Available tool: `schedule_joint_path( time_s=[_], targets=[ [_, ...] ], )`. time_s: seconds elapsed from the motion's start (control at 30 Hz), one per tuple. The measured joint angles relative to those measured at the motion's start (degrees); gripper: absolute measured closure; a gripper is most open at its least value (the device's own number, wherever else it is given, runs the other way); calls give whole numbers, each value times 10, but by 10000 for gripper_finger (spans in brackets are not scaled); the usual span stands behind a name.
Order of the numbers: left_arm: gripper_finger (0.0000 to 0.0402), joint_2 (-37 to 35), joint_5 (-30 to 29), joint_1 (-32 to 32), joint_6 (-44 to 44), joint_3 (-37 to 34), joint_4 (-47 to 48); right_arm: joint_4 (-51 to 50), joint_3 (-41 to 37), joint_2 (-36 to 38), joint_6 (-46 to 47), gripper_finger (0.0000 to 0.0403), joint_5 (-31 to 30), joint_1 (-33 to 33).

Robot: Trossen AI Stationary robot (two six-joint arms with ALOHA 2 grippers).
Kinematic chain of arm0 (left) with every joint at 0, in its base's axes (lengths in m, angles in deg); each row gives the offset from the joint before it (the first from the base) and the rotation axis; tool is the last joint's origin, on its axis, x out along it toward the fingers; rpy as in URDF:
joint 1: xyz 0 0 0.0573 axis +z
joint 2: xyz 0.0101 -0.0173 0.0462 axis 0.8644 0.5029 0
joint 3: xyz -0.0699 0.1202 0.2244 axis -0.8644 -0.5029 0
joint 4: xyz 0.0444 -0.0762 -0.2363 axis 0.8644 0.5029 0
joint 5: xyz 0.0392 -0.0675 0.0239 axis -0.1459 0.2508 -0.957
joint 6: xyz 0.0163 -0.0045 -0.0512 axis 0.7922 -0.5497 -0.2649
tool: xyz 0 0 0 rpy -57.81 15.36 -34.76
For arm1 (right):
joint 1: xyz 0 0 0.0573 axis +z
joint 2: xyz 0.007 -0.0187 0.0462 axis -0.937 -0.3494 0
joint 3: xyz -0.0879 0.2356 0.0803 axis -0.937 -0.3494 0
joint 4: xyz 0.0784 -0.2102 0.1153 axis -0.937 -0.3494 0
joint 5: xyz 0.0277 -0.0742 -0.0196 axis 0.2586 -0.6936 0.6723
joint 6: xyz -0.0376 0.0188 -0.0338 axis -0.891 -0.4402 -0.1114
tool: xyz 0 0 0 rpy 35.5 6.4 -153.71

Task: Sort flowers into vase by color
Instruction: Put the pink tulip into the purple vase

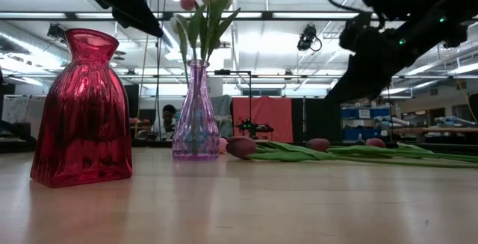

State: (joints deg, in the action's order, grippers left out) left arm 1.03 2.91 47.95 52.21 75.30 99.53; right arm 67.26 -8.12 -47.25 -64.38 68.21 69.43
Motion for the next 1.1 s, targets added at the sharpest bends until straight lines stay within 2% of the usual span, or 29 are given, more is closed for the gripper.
schedule_joint_path(
  time_s=[0.1,0.37,0.53,0.63,0.77,0.97,1.1],
  targets=[
    [199,-1,-1,-6,-8,0,6,47,0,-38,-5,286,36,-11],
    [199,-32,-43,-50,-57,0,35,72,63,-150,-54,286,23,-32],
    [199,-67,-130,-92,-59,0,35,71,110,-229,-113,286,24,-51],
    [199,-69,-152,-104,-67,-1,34,71,133,-272,-140,286,30,-67],
    [199,-69,-152,-117,-71,-39,-11,70,155,-317,-157,286,55,-88],
    [199,-77,-152,-127,-92,-99,-66,71,168,-352,-173,287,50,-109],
    [199,-81,-157,-128,-89,-128,-129,73,169,-366,-166,311,70,-119]
  ],
)
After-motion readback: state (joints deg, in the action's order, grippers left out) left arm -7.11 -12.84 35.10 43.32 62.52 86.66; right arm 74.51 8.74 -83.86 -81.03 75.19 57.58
